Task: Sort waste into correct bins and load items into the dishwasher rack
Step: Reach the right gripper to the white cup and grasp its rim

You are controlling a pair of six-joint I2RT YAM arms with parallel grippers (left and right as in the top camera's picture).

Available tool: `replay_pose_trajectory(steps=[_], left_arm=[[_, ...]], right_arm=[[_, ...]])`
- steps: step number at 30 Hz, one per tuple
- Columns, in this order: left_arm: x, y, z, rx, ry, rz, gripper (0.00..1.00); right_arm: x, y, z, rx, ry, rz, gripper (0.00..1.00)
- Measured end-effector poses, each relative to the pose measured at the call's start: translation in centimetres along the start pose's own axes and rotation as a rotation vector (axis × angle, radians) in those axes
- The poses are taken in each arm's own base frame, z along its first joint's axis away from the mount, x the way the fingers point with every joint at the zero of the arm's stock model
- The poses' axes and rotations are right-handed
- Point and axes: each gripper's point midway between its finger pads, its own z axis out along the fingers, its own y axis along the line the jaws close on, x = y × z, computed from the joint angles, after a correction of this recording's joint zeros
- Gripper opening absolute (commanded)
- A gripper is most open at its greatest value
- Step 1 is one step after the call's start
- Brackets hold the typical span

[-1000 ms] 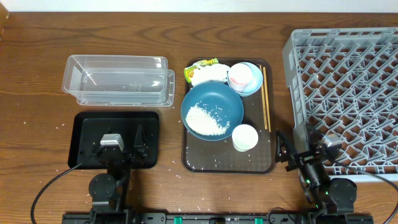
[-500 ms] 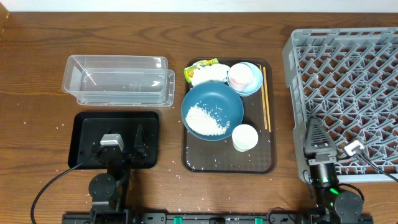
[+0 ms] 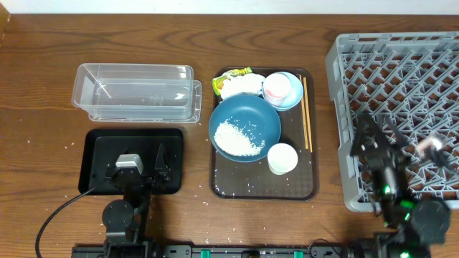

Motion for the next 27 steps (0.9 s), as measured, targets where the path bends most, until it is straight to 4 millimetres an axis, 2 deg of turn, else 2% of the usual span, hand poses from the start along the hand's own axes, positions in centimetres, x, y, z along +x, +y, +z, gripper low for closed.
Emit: replay_pose_trajectory(steps=[3,5,9,11,13,16,22,27], left_arm=[[0.0,0.0,0.0,0.000,0.000,0.000,0.89],[0.0,0.0,0.0,0.000,0.000,0.000,0.89],[0.0,0.0,0.0,0.000,0.000,0.000,0.89],[0.0,0.0,0.0,0.000,0.000,0.000,0.89],[0.0,0.0,0.0,0.000,0.000,0.000,0.89],[0.0,0.0,0.0,0.001,0.000,0.000,0.89],[-0.1,0.0,0.0,0.000,0.000,0.000,0.89],[0.0,0.0,0.0,0.000,0.000,0.000,0.89]], right_arm=[[0.4,0.9,2.4,0.021,0.142,-0.082,0.99],[1.4,1.1,4.2,0.037,0.261,-0.123,0.99],[5.3,1.9,7.0,0.046,0.526,-0.195,0.99],[7.7,2.3,7.6,0.074,0.656,-0.242,0.99],[10.4,2.8,8.0,0.123,0.791,-0.330,0.99],[13.0,3.2,8.0,0.188,0.915,-0.459,0.99],[17.2,3.2,8.0,0.298,1.071,-0.766,0.99],[20.0,2.9,7.3,0.281,1.152,-0.896,0.99]])
